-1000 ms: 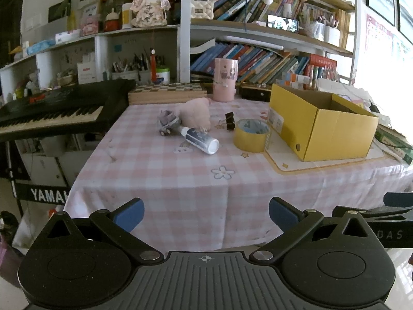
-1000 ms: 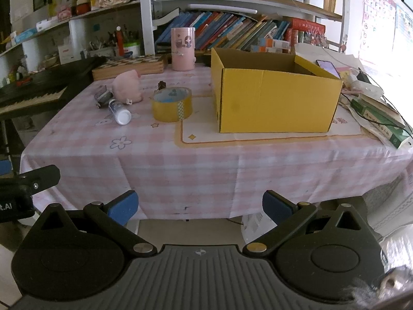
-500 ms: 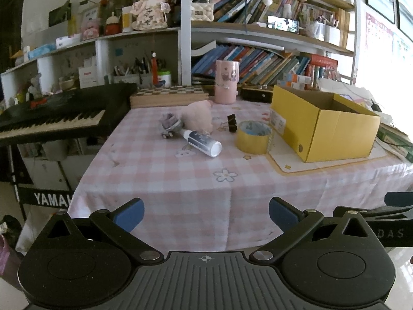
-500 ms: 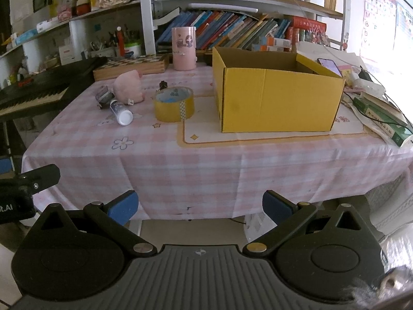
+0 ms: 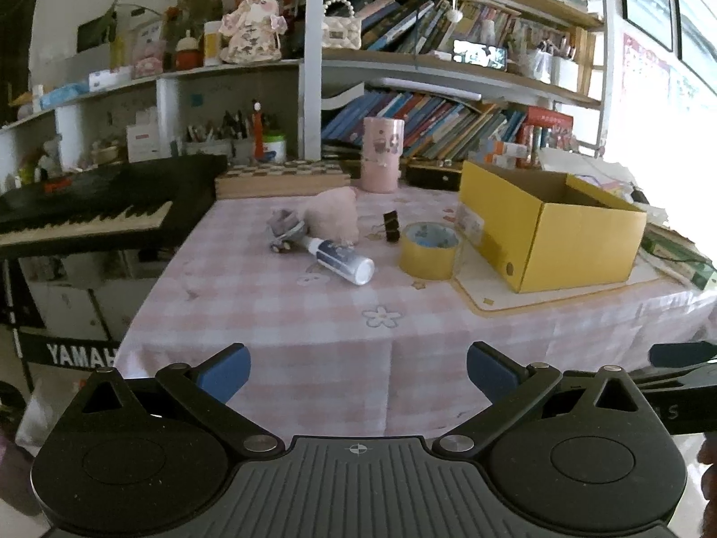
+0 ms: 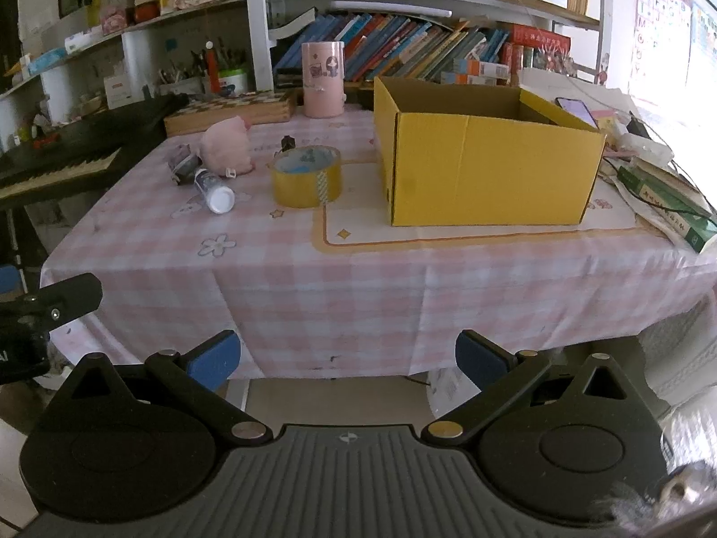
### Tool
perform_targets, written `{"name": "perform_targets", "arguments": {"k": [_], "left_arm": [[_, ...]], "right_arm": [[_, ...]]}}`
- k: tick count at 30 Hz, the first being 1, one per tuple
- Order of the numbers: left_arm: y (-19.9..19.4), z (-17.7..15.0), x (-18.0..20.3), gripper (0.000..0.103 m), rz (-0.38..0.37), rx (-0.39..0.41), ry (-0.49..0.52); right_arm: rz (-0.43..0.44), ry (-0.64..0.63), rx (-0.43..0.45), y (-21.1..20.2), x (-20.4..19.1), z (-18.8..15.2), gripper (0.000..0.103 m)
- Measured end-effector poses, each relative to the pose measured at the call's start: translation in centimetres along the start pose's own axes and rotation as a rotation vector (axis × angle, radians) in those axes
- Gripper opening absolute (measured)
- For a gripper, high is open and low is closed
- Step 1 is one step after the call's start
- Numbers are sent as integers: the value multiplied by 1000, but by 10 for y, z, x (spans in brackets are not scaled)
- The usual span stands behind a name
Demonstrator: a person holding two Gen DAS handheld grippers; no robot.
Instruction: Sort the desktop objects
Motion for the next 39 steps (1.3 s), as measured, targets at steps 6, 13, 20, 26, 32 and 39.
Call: {"name": "perform_targets", "arguments": {"k": [6,13,20,26,32,39], "left_arm": [[3,0,2,103,6,-11,35],[5,1,0,103,13,-17,52],[6,0,-1,103,21,-27,62],[5,0,-3,103,30,-33,73],[8,0,-9,103,65,-44,63],[12,0,-19,103,104,-59,53]], "right_arm": [[15,0,6,-1,-4,1,103],[32,-13,12,-1,-9,3,101],[38,-5,20,-1,-8,5,91],[58,-5,16,4,-12,7,89],[80,-11,16,9,-17,10,89],[89,-24,-2,21,-21,13,80]]}}
Point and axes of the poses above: each gripper's, at about its wrist camera, not at the fingertips, and y roughly the way its jaws point, x to its right, z to its top, the point moved 6 cm from there along y, roughly the way its jaws point, and after that the axes turned 6 degrees about x, right-handed, at the moved point
